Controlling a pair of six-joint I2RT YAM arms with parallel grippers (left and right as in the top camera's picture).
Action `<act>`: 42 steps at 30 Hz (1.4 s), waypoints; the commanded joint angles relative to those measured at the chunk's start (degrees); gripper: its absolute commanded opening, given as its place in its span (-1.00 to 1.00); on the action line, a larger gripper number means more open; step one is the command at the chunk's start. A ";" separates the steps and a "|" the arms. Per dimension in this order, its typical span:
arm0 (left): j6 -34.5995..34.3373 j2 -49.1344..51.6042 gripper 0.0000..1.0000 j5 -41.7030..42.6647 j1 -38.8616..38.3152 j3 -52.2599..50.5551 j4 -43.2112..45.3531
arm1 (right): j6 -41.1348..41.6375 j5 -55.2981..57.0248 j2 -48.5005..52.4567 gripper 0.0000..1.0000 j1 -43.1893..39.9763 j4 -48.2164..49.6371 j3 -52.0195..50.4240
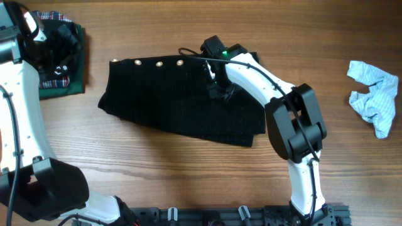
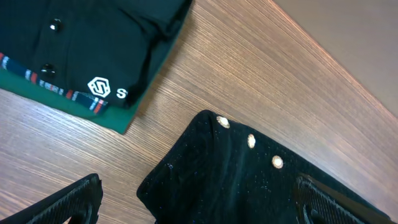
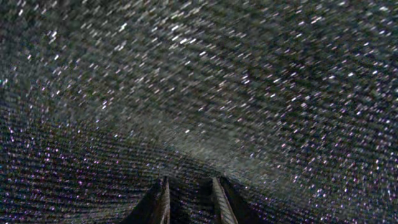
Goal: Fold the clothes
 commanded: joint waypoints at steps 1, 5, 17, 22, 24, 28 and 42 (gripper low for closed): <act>-0.50 -1.40 0.96 0.55 -1.18 0.42 0.00 | -0.59 4.79 7.23 -0.53 -6.14 0.72 -2.36; -0.50 -1.29 0.96 0.55 -1.86 0.42 -0.02 | -1.38 4.81 7.23 -0.53 -11.13 1.11 -2.36; -0.50 -1.18 0.98 0.55 -3.17 0.42 -0.04 | -5.18 4.70 7.23 -0.54 -21.64 3.69 -2.34; -0.50 -1.18 0.97 0.55 -5.03 0.42 -0.76 | -6.25 -2.32 6.38 -0.60 -21.73 2.67 -1.36; -0.50 -1.14 0.97 0.55 -6.27 0.42 -1.75 | -6.54 -5.51 5.35 -0.58 -21.73 1.44 -0.15; -0.50 -0.39 0.91 0.57 -8.85 0.42 -4.61 | -7.43 -10.25 1.92 -0.41 -21.68 -2.47 4.00; -0.02 9.42 0.28 0.57 -14.60 -2.86 -15.63 | -9.57 -11.74 -7.19 0.46 -21.81 -9.81 8.76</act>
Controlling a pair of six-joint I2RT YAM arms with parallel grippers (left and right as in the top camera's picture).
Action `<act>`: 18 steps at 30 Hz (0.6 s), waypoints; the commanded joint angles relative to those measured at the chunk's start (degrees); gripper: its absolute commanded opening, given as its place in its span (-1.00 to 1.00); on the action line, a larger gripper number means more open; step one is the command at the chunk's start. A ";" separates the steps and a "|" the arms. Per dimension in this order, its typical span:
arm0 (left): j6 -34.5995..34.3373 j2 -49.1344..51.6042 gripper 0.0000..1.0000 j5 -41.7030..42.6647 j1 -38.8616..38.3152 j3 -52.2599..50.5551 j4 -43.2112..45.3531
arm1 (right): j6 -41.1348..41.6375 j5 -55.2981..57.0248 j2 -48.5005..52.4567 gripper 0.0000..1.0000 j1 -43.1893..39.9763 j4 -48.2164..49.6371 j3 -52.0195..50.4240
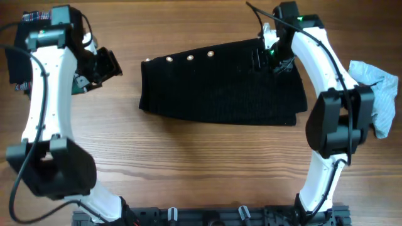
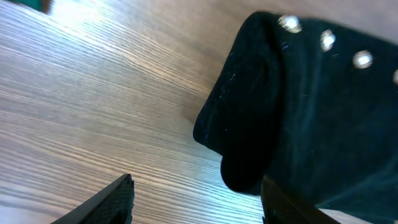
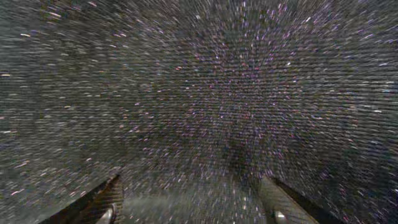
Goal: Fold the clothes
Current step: 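Grasp the skirt's top left and top right corners with both grippers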
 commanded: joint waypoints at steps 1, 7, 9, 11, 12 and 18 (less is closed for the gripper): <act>0.33 3.08 0.27 0.59 -2.60 -3.76 1.77 | -0.83 -1.07 -1.09 0.47 -0.50 -0.17 1.18; 5.05 3.45 0.42 8.57 -7.80 -9.05 11.61 | -0.76 -0.87 -1.11 0.50 -1.66 -0.11 1.20; 5.07 3.45 0.49 8.74 -9.20 -9.20 13.97 | -0.74 -0.87 -1.11 0.49 -2.23 -0.42 1.20; 5.07 3.72 0.56 8.79 -10.49 -9.20 15.54 | -0.74 -0.87 -1.11 0.50 -2.78 -0.72 1.20; 5.07 3.91 0.58 8.76 -11.02 -9.20 16.06 | -0.74 -0.87 -1.11 0.49 -3.04 -0.85 1.20; 5.07 7.30 0.62 8.76 -13.90 -9.20 17.29 | -0.76 -0.87 -1.11 0.50 -4.44 -1.42 1.20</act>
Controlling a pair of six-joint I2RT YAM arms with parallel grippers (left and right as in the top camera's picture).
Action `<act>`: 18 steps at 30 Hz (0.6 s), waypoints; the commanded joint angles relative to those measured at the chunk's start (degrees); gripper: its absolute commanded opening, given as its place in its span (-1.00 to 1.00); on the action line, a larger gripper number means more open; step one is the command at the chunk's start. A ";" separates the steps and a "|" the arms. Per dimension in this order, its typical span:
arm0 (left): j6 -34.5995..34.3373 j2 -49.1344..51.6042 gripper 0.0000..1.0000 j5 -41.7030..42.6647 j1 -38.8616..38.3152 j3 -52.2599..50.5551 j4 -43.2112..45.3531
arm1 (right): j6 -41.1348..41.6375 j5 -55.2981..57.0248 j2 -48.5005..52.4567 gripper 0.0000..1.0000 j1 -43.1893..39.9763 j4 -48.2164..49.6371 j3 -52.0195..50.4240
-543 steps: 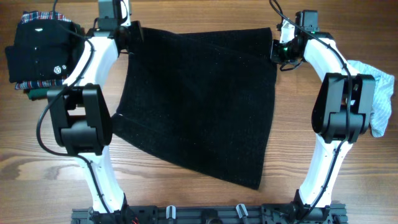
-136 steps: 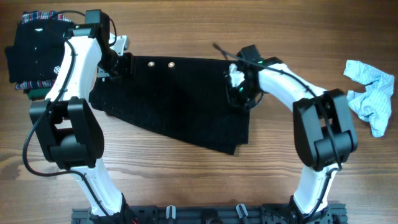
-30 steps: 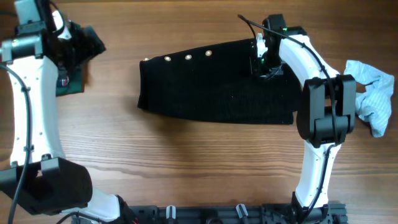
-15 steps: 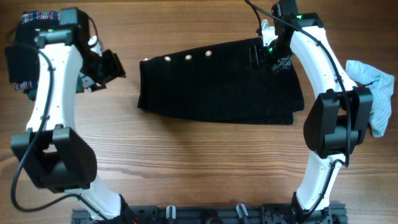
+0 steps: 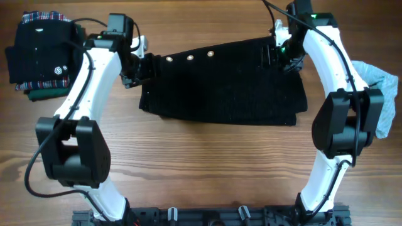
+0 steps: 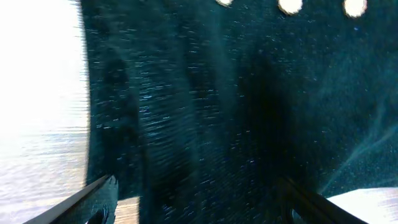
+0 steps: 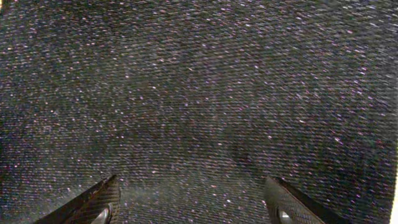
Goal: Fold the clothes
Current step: 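Grasp the skirt's top left and top right corners with both grippers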
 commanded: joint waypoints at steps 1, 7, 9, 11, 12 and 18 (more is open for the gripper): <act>1.05 3.82 0.62 1.16 -1.46 -0.26 0.02 | -0.61 -0.92 -0.74 0.50 -0.74 -0.13 0.87; 1.03 6.71 0.42 1.11 -2.43 -0.26 0.04 | -0.79 -0.90 -0.74 0.50 -0.85 -0.11 0.87; 1.03 7.04 0.15 1.09 -2.45 -0.26 0.13 | -0.76 -0.90 -0.74 0.50 -0.85 0.04 0.87; 1.05 7.04 -0.24 1.01 -2.45 -0.26 0.31 | -0.76 -0.90 -0.74 0.50 -0.85 0.20 0.87; 1.03 7.06 -0.38 0.63 -2.45 -0.26 0.44 | -0.76 -0.87 -0.74 0.50 -0.85 0.20 0.87; 1.07 7.02 -0.92 -0.87 -2.34 -0.20 1.77 | -0.74 -0.83 -0.74 0.50 -0.85 0.20 0.87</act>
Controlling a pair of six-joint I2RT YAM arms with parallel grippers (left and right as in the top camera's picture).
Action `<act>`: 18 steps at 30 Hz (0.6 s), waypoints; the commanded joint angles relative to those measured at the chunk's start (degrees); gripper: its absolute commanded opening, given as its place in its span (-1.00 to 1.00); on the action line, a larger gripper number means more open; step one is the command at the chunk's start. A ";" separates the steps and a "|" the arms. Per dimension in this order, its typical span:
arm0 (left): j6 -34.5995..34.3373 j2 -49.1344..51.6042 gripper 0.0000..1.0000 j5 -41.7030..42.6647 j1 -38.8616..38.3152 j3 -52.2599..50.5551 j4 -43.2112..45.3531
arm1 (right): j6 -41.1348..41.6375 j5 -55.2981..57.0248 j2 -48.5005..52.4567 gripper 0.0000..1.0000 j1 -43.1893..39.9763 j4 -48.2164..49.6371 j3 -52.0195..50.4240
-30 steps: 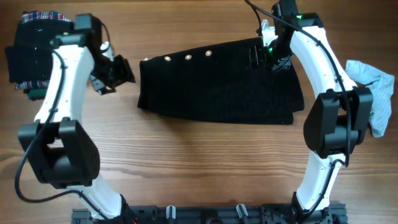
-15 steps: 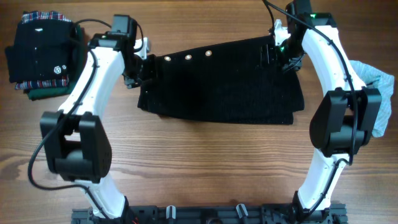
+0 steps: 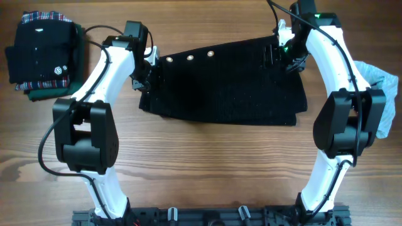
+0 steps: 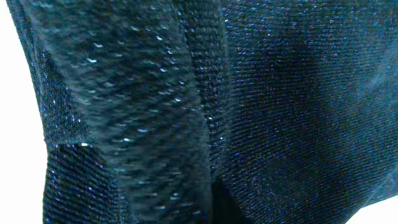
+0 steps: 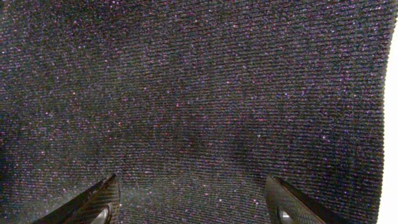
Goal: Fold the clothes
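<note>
A black knit garment point(image 3: 220, 85) with gold buttons point(image 3: 190, 58) lies flat across the middle of the table. My left gripper point(image 3: 148, 68) is at its upper left corner. In the left wrist view the dark fabric point(image 4: 280, 93) fills the frame, and a bunched fold runs down into the jaws, hiding the fingers. My right gripper point(image 3: 287, 55) is over the upper right corner. Its fingers point(image 5: 99, 202) stand wide open above the flat fabric point(image 5: 199, 93), holding nothing.
A folded stack of dark clothes point(image 3: 44, 53) sits at the far left. A crumpled light blue cloth point(image 3: 377, 75) lies at the right edge, partly behind the right arm. Bare wooden table point(image 3: 201, 163) stretches in front of the garment.
My left gripper was open just over the garment's left edge. It now sits in the upper left corner with fabric bunched into its jaws. The right gripper is still open in the same place.
The garment first lay tilted left of the middle, with my right gripper shut on it and my left over the folded stack. Then it lay straighter and further right, the right gripper open. My left gripper came to its left edge and has now closed on it.
</note>
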 commanded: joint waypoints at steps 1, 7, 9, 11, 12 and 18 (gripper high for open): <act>0.55 0.22 -0.92 -0.85 -0.02 0.02 1.07 | -0.76 -0.72 -0.74 0.50 -0.15 0.15 0.87; 2.01 0.11 -0.92 -1.05 0.98 2.75 2.23 | -0.74 -0.02 -0.74 0.51 -0.15 -0.07 0.85; 3.34 0.11 -0.92 -1.05 1.55 4.68 2.10 | -0.72 -0.02 -0.74 0.51 -0.15 -0.11 0.85; 4.00 0.11 -0.92 -1.05 2.10 6.60 1.86 | -0.72 -0.04 -0.74 0.51 -0.15 -0.17 0.85; 4.70 0.11 -0.92 -1.05 2.38 7.61 1.60 | -0.72 -0.02 -0.74 0.51 -0.15 -0.20 0.85; 8.02 0.11 -0.92 -2.60 4.35 12.57 -1.86 | -0.70 -0.04 -0.74 0.51 -0.15 -0.26 0.85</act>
